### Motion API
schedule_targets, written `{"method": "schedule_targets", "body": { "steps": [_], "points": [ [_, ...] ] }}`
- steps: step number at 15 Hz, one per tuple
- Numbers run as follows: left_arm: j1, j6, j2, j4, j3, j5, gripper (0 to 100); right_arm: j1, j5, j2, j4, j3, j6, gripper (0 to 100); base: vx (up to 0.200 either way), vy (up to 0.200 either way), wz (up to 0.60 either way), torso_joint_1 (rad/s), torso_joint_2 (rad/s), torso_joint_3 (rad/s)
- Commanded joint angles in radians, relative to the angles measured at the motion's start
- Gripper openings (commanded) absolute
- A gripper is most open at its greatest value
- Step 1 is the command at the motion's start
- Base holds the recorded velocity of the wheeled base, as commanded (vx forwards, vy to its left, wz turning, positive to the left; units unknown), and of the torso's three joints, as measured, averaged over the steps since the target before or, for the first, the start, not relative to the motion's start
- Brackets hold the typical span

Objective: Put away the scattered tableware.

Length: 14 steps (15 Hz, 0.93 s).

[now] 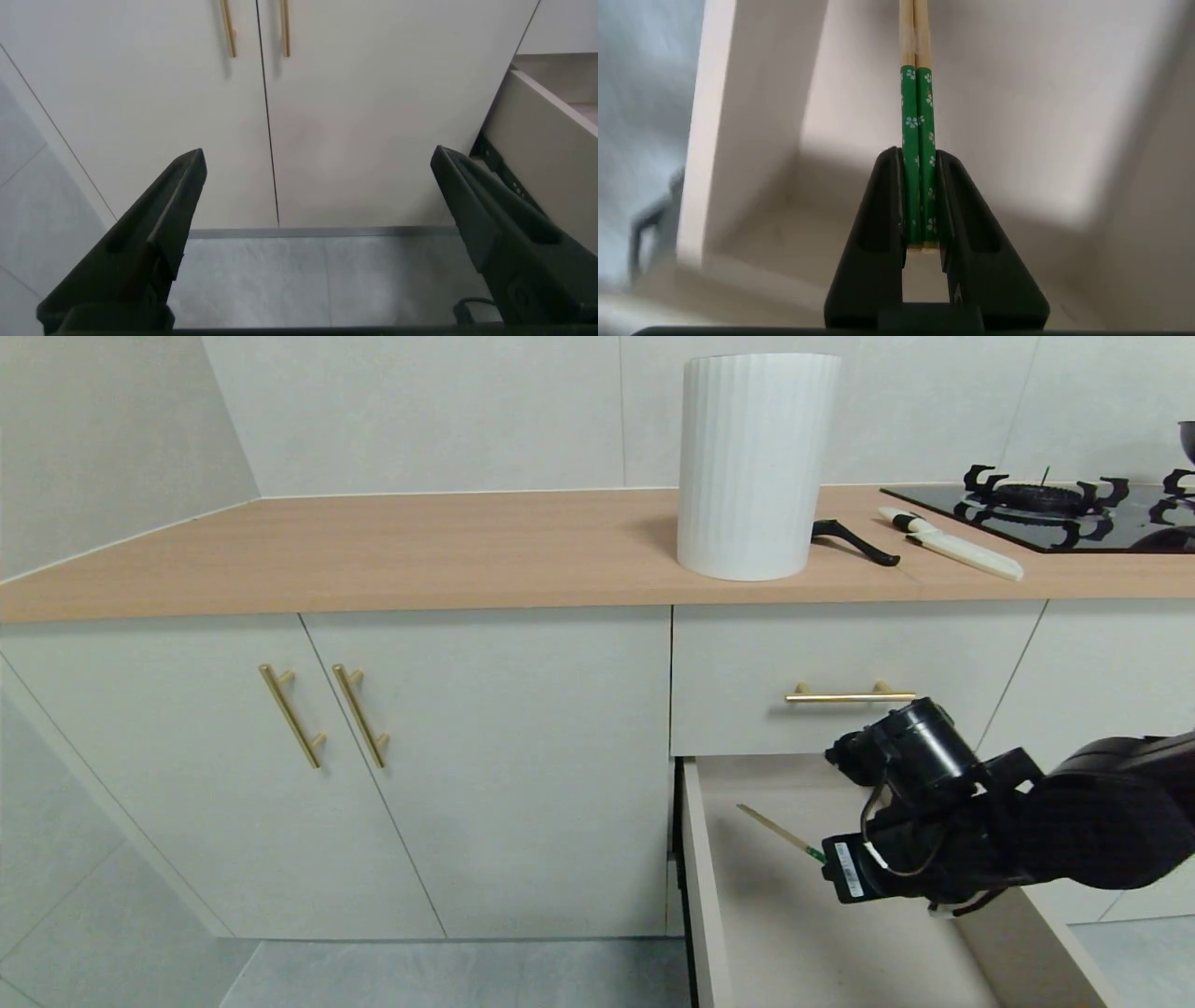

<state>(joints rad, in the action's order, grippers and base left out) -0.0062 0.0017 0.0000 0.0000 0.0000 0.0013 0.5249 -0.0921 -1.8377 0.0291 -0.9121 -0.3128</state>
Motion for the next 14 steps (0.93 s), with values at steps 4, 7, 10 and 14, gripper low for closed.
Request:
{"method": "schedule_targets", "body": {
  "steps": [4,7,10,14],
  "points": [
    [0.0,0.0,0.0,0.0,0.0,0.0,100,0.027,-0.066,-0.222,-0.232,0.013,-0.111,0,0.0,0.0,0.0,0.0,0.0,0.0],
    [0.0,0.0,0.0,0.0,0.0,0.0,100,0.03,-0.095,-0.282,-0.273,0.019,-0.121,0,0.0,0.0,0.0,0.0,0.0,0.0],
    [0.0,0.0,0.0,0.0,0.0,0.0,100,0.038,-0.098,-0.321,-0.273,0.015,-0.121,0,0.0,0.0,0.0,0.0,0.0,0.0],
    [0.0,0.0,0.0,0.0,0.0,0.0,100,0.056,-0.141,-0.4,-0.273,0.01,-0.121,0,0.0,0.0,0.0,0.0,0.0,0.0]
  ]
}}
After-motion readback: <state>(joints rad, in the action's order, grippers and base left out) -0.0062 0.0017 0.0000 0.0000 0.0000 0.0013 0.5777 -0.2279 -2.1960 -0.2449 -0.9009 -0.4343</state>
